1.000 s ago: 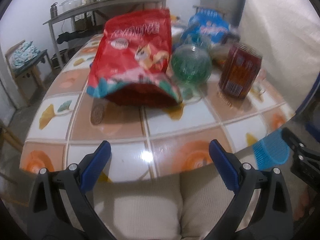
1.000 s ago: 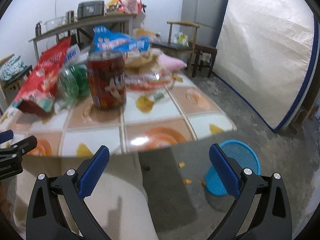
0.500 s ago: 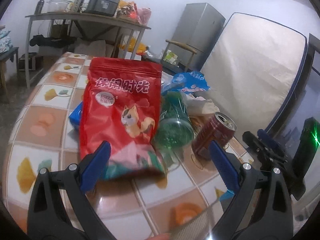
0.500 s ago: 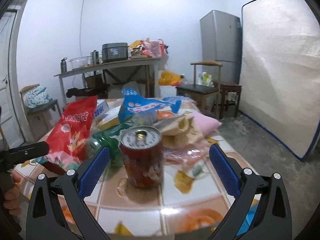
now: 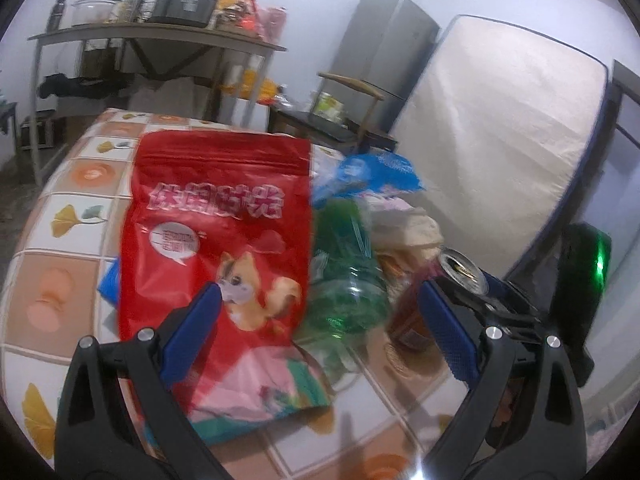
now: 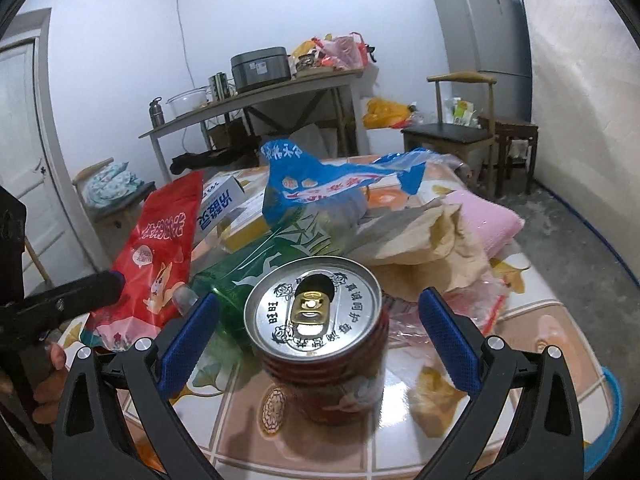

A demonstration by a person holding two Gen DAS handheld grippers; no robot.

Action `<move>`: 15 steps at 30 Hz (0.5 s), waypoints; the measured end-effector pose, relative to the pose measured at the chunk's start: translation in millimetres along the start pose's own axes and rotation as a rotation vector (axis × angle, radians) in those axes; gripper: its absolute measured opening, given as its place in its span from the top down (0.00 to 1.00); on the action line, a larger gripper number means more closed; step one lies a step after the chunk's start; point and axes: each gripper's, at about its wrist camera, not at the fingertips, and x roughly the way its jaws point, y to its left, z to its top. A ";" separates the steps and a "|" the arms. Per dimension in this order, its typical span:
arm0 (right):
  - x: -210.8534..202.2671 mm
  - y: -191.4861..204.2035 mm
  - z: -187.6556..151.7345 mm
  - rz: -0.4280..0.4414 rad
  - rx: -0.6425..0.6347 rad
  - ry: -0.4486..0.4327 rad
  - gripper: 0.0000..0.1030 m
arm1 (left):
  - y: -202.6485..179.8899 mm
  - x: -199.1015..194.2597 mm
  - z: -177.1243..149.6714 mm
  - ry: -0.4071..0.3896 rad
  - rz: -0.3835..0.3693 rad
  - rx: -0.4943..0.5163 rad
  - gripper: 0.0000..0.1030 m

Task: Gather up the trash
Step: 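Grasp the red snack bag with the left tool while the right tool grasps the red-brown can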

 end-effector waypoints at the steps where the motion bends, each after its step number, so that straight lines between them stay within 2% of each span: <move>1: 1.0 -1.1 -0.6 0.008 -0.001 0.001 0.06 | 2.6 -1.3 1.0 -0.017 0.020 -0.014 0.08; 4: 4.2 -2.6 -2.5 0.025 -0.011 0.006 0.07 | 12.5 -5.8 7.7 -0.045 0.083 -0.058 0.08; 8: 6.5 -6.5 -5.0 0.044 -0.008 0.010 0.09 | 29.4 -7.8 25.4 -0.025 0.172 -0.068 0.08; 10: 6.1 -10.9 -5.8 0.057 0.001 0.008 0.10 | 39.2 -8.1 35.8 -0.005 0.218 -0.063 0.08; 15: 5.5 -18.4 -9.4 0.077 0.018 0.004 0.15 | 66.9 -2.5 49.3 0.108 0.246 -0.050 0.08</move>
